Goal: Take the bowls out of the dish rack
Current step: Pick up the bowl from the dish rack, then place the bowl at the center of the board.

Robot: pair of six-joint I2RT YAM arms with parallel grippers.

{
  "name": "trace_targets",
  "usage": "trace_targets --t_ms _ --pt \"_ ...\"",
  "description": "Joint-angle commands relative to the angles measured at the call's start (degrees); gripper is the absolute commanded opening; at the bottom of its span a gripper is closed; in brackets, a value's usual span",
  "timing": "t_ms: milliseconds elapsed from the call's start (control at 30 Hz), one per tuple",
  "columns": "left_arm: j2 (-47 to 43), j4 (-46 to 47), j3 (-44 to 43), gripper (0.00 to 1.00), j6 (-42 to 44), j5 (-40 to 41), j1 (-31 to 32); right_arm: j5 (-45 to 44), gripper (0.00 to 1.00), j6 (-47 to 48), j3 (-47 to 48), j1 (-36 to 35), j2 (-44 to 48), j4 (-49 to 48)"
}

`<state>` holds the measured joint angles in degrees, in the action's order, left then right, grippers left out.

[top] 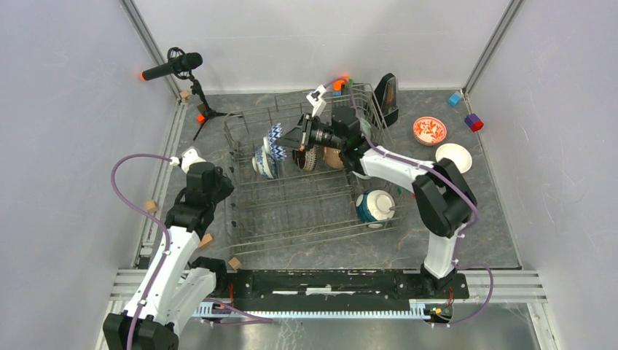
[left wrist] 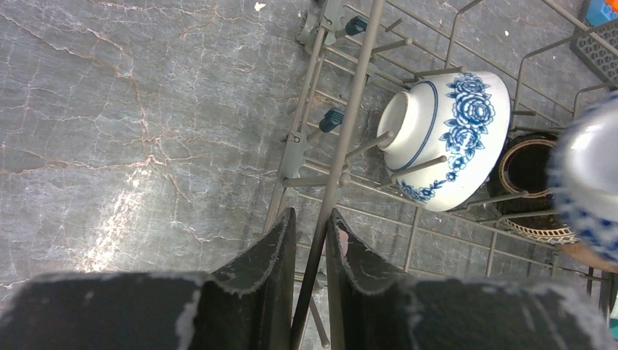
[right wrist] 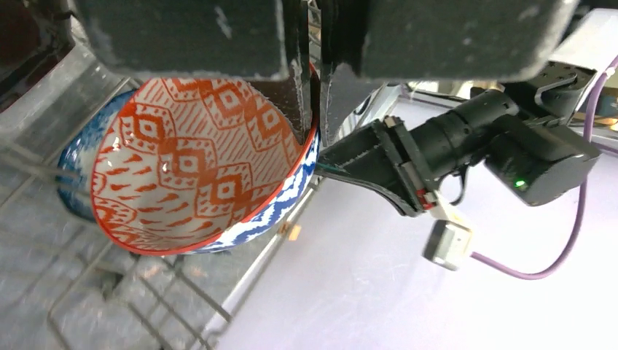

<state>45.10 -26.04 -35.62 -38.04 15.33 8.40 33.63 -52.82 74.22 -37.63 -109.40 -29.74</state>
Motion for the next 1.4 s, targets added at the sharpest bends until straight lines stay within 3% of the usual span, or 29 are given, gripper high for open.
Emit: trace_targets --t_ms 0,133,400,667,933,1200,1300,1367 --pt "0.73 -1.46 -0.14 0.18 0.69 6.22 -1.02 1.10 0.00 1.92 2.70 1.37 7.40 -6.62" --pt "0.19 -1.63 -0.02 0.23 0.60 6.33 -1.02 1.02 0.00 2.34 2.62 1.31 8.49 -6.10" --pt "-1.05 -4.30 -2.80 0.63 -1.07 5.70 -1.00 -0.25 0.00 9.03 4.76 0.83 13.91 1.62" --pt "-1.56 -11.46 -15.06 0.99 -1.73 0.35 -0.98 -8.99 0.00 27.23 6.39 -3.82 26.52 19.36" --pt "-2.49 -7.65 -22.00 1.00 -6.11 -13.15 -1.02 -33.49 0.00 50.08 3.11 -19.43 41.23 39.35" --pt "-4.23 19.41 -15.81 1.00 -13.14 -41.48 -0.89 -69.24 0.00 65.08 -3.64 -43.37 48.94 51.91" --pt "-3.35 15.35 -18.18 1.00 -11.17 -46.14 -0.54 -78.78 0.00 69.05 -7.07 -50.72 50.04 54.45" --pt "-3.64 7.81 -21.13 1.00 -5.51 -44.84 0.85 -83.76 0.00 71.34 -9.76 -55.78 50.34 55.96"
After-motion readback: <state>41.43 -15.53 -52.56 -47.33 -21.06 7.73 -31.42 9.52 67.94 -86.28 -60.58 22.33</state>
